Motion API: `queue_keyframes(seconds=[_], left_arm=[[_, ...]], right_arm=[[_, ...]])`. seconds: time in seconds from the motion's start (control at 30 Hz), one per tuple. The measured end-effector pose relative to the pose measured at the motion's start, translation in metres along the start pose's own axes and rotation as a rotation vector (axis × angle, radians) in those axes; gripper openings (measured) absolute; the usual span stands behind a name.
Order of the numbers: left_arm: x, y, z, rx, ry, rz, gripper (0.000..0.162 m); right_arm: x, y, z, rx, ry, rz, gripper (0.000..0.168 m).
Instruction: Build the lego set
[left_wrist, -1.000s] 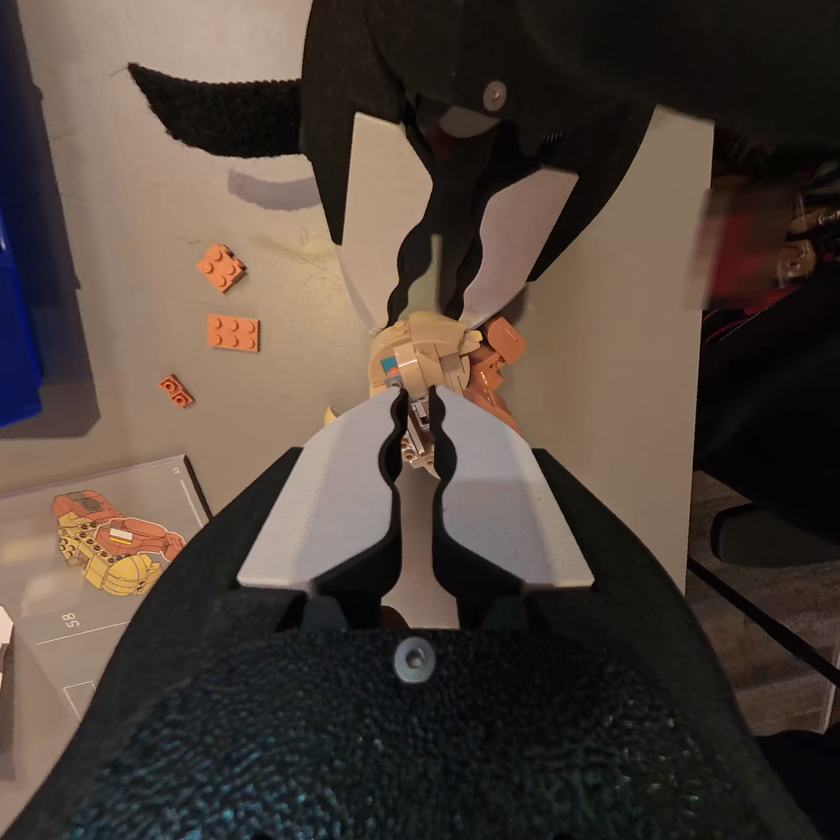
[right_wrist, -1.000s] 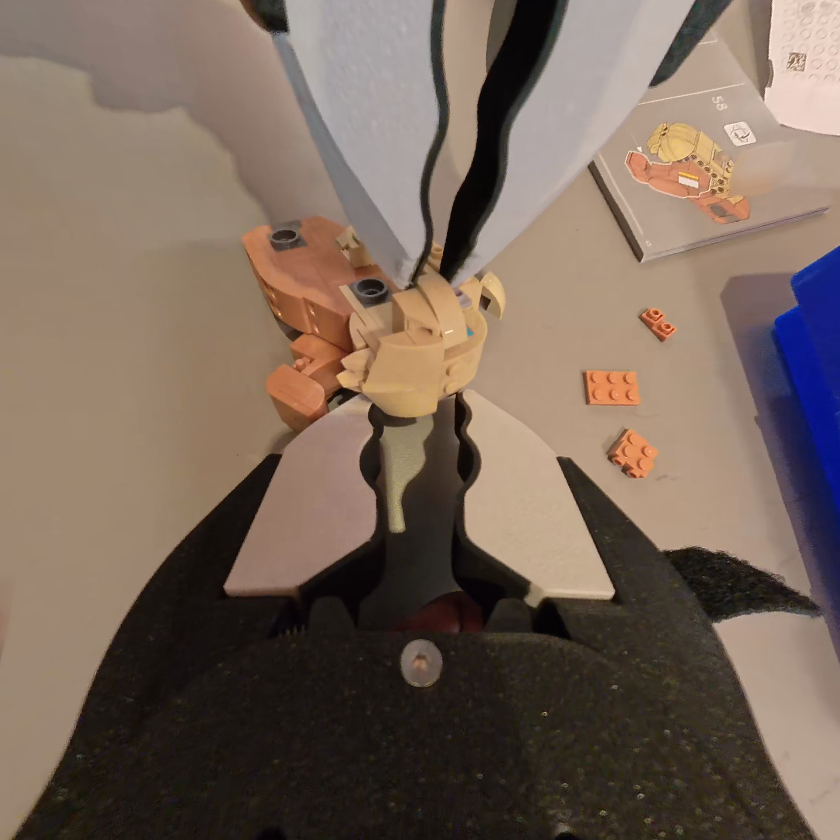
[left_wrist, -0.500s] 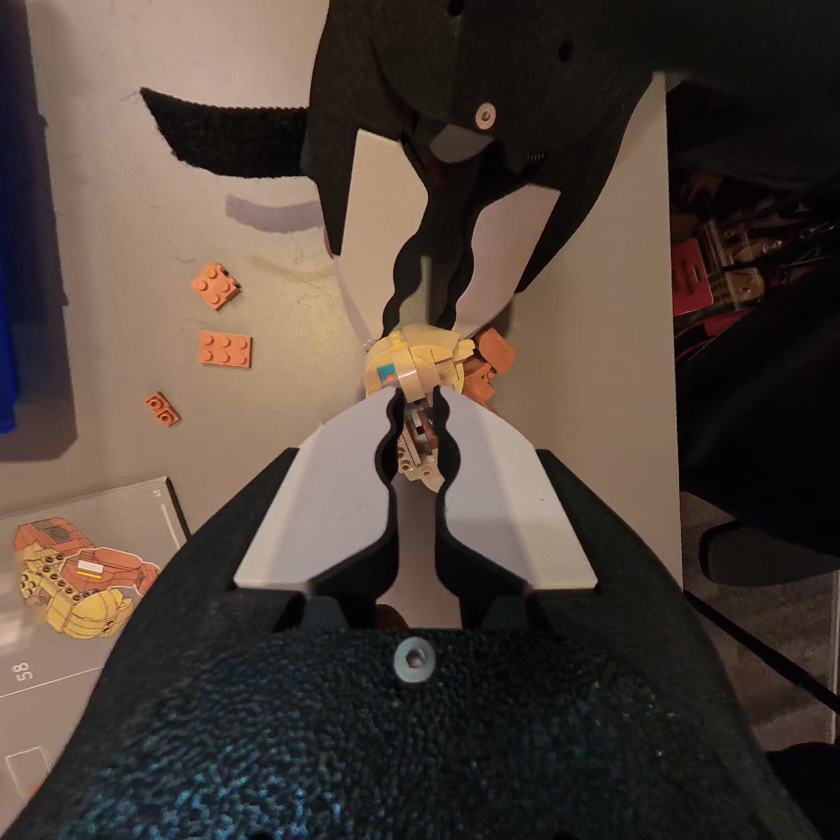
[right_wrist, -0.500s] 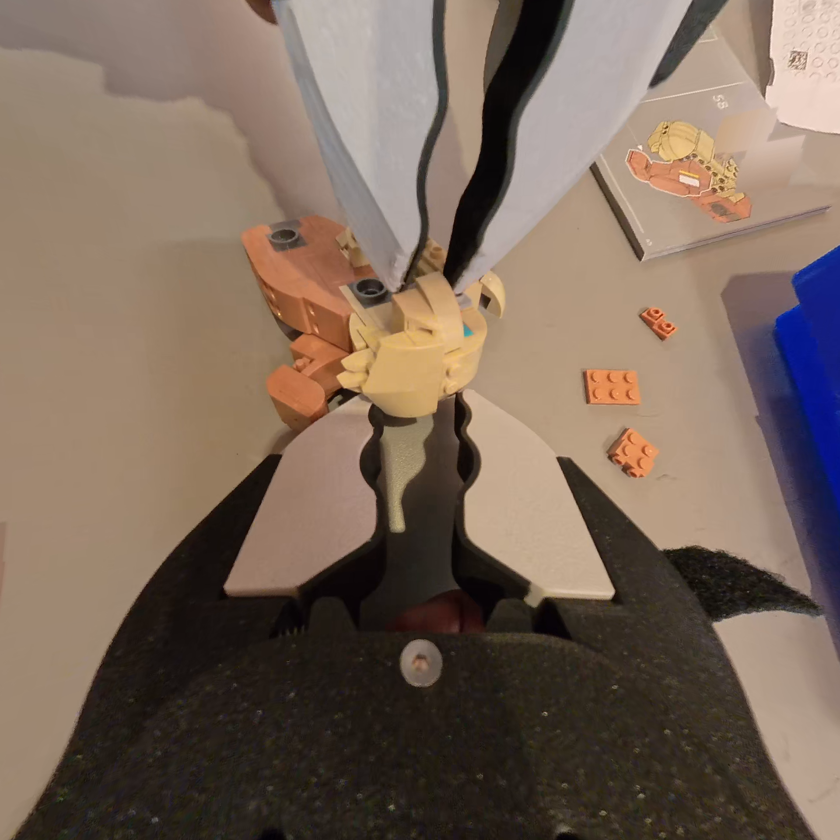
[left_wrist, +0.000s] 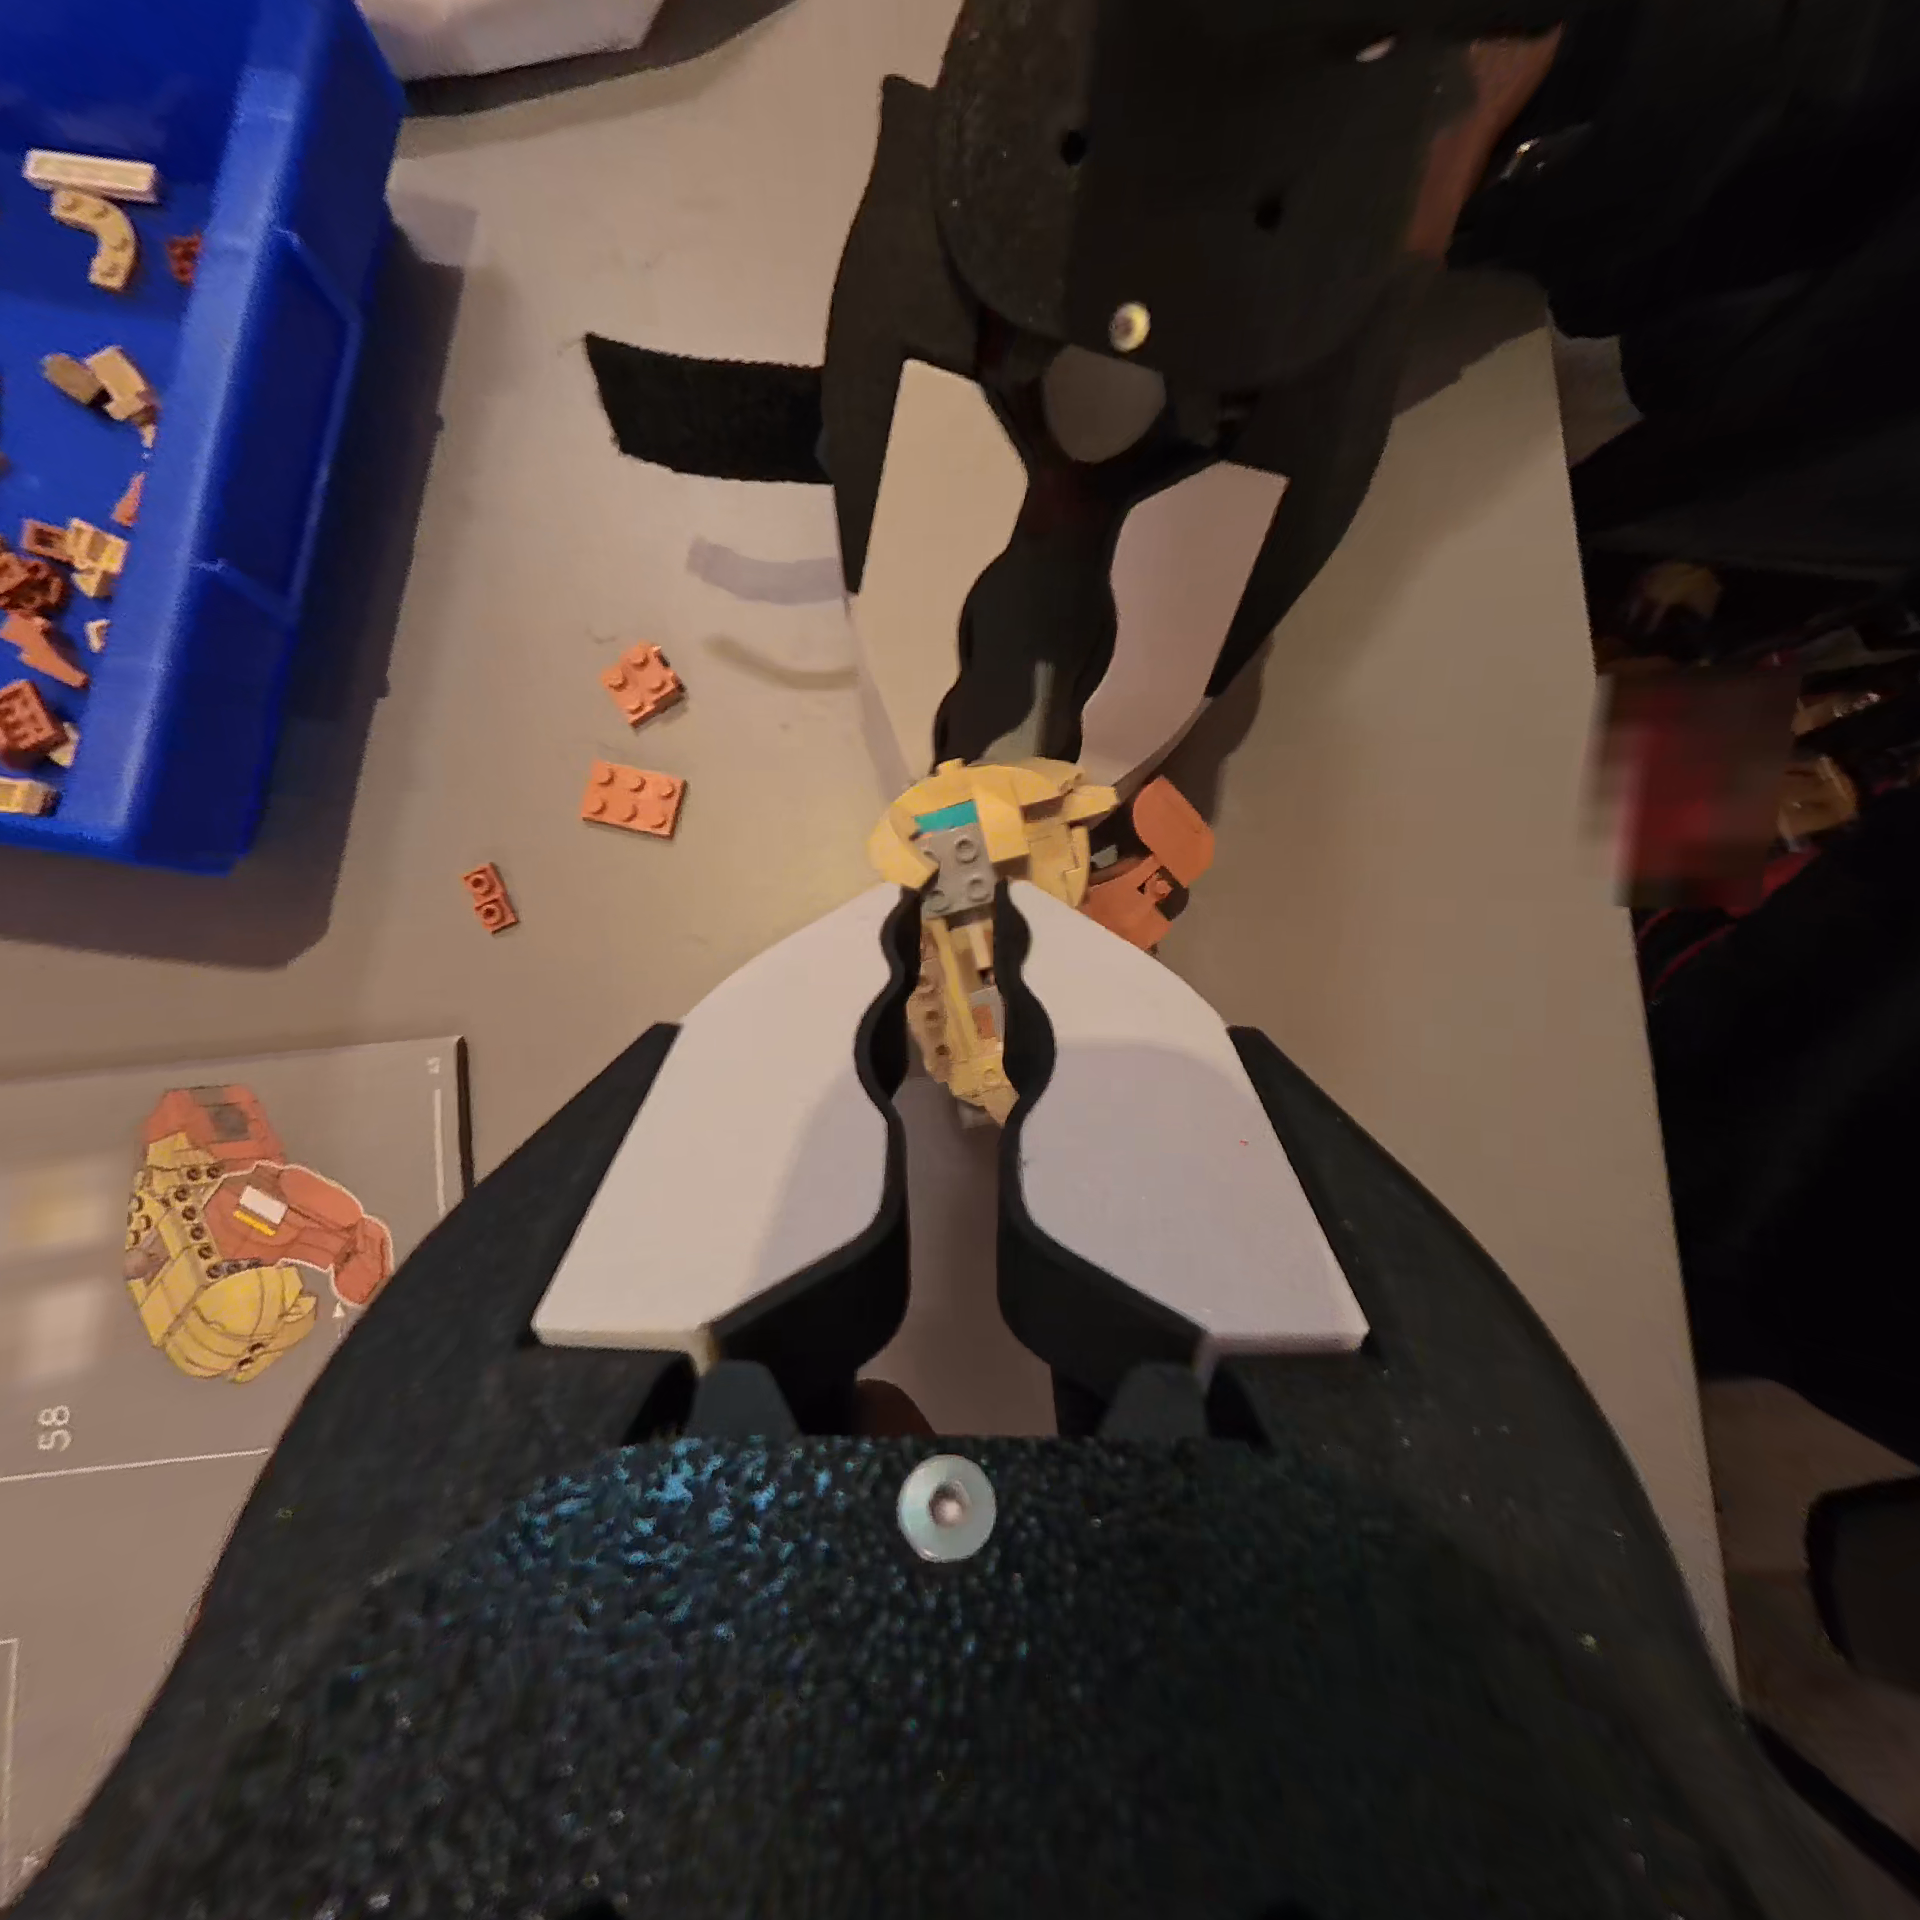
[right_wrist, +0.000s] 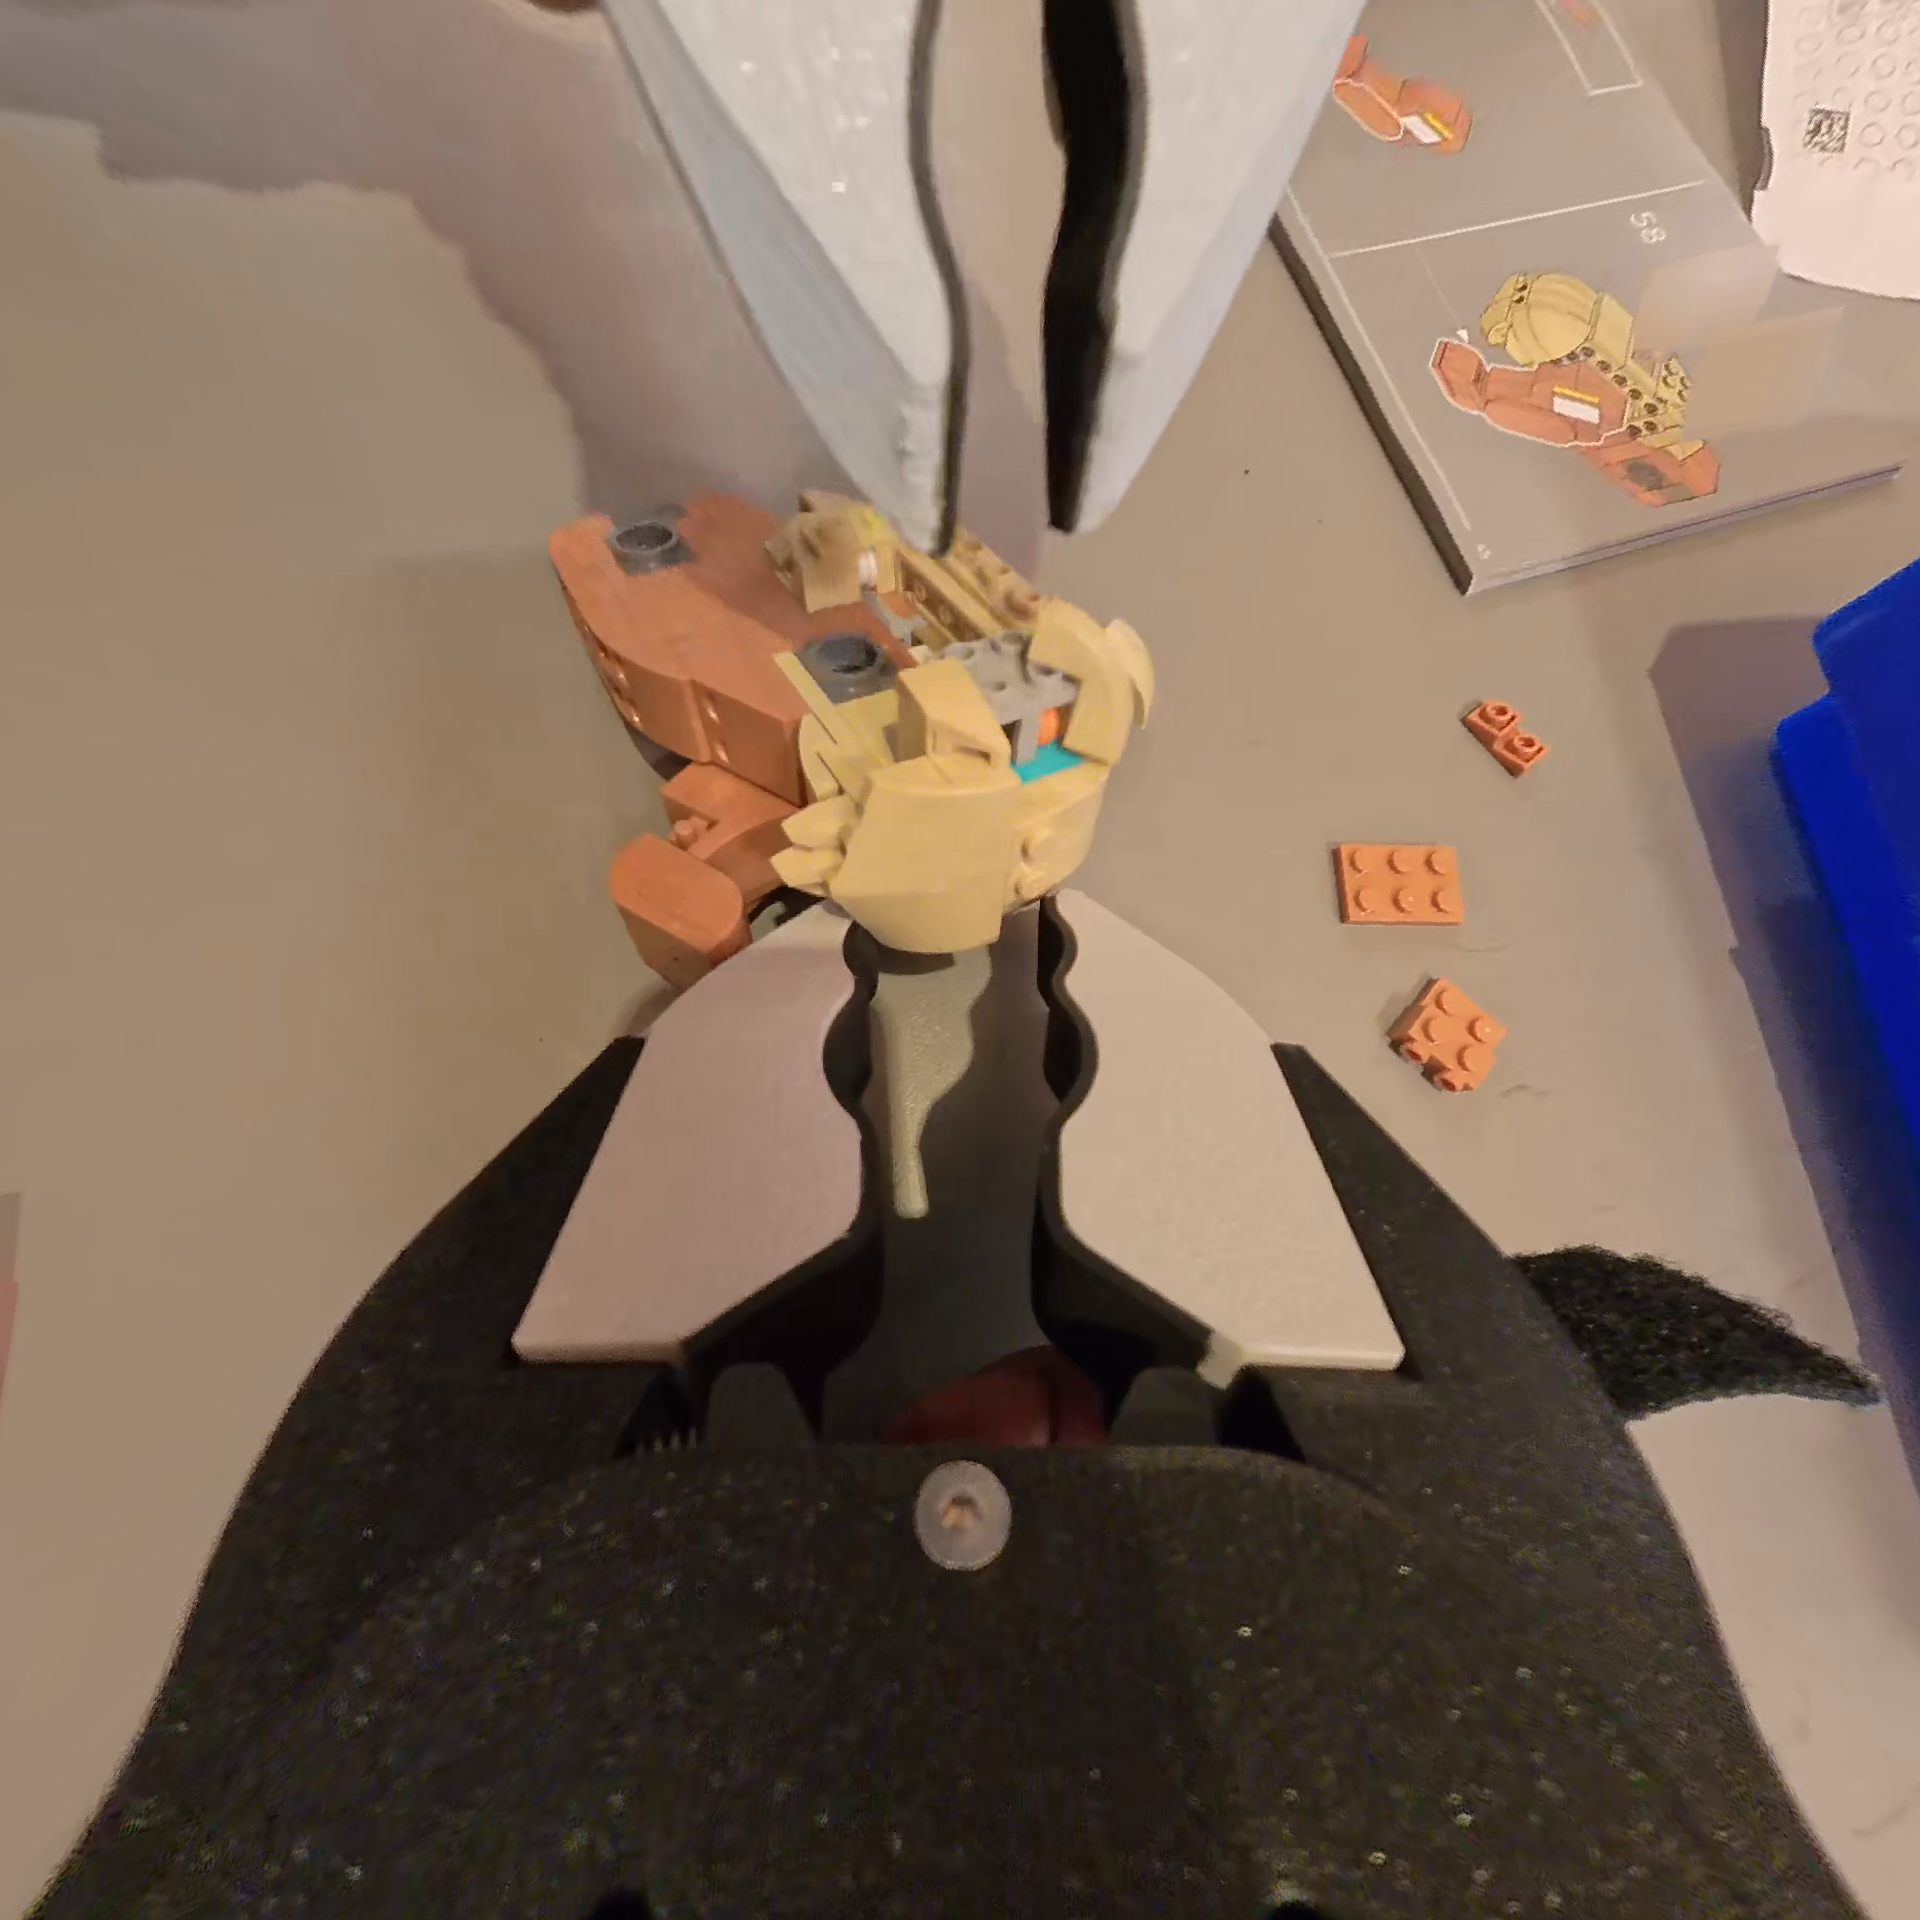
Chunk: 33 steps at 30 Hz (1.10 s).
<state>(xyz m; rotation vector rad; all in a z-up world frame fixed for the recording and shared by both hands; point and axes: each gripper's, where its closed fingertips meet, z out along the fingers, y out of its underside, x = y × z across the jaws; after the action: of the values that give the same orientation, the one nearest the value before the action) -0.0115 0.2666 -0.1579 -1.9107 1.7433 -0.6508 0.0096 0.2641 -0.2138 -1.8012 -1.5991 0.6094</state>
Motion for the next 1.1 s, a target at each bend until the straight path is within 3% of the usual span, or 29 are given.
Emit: queue_keyframes(seconds=[0.43, 0.57, 0.67, 0.93, 1.1], left_arm=[[-0.035, 0.025, 0.005, 0.049, -0.041, -0.198, 0.012], [-0.046, 0.043, 0.006, 0.039, -0.155, -0.224, 0.012], [-0.062, 0.051, 0.005, 0.044, -0.228, -0.251, 0.013], [-0.094, 0.053, 0.015, 0.008, -0.315, -0.137, 0.016], [-0.101, 0.062, 0.03, -0.057, -0.321, -0.13, 0.017]], right_arm=[[-0.002, 0.003, 0.001, -0.015, -0.011, 0.003, 0.029], [-0.011, 0.005, 0.003, -0.044, -0.045, -0.039, 0.029], [-0.012, 0.007, 0.001, -0.045, -0.064, -0.026, 0.039], [0.011, 0.017, -0.02, -0.073, -0.077, 0.021, 0.045], [0.044, 0.001, -0.018, -0.082, -0.056, -0.042, 0.045]])
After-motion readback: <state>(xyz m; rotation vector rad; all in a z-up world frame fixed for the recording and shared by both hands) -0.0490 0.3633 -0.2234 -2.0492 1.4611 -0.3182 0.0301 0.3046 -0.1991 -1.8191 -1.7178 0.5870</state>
